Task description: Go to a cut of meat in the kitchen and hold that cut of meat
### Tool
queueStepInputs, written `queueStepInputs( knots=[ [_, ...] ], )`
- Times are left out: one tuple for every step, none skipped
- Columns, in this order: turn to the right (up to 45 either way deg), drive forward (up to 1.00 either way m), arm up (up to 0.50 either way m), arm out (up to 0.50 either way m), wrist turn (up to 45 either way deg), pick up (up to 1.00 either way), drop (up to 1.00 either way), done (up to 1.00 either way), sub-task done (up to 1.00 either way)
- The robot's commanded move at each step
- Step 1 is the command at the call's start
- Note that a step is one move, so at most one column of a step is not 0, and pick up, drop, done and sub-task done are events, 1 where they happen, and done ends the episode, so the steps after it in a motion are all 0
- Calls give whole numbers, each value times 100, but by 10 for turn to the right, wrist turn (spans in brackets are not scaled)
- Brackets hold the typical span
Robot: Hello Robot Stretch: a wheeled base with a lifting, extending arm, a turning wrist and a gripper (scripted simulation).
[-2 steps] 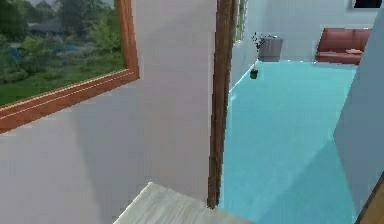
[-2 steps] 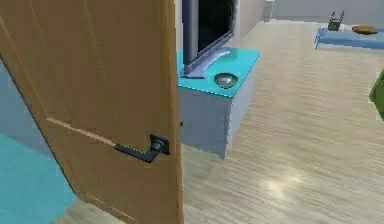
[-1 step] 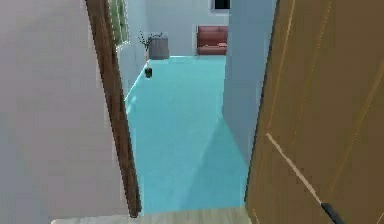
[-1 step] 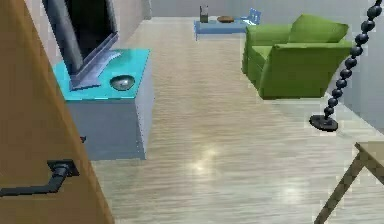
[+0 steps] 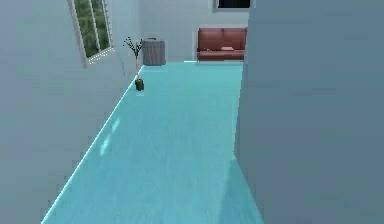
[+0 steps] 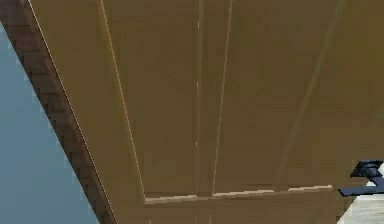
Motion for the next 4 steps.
queueStepInputs(
  knots=[
    [30,0,0,0,0,0,0,0,0],
    [0,100,0,0,0,0,0,0,0],
    [0,100,0,0,0,0,0,0,0],
    [60,0,0,0,0,0,0,0,0]
  ],
)
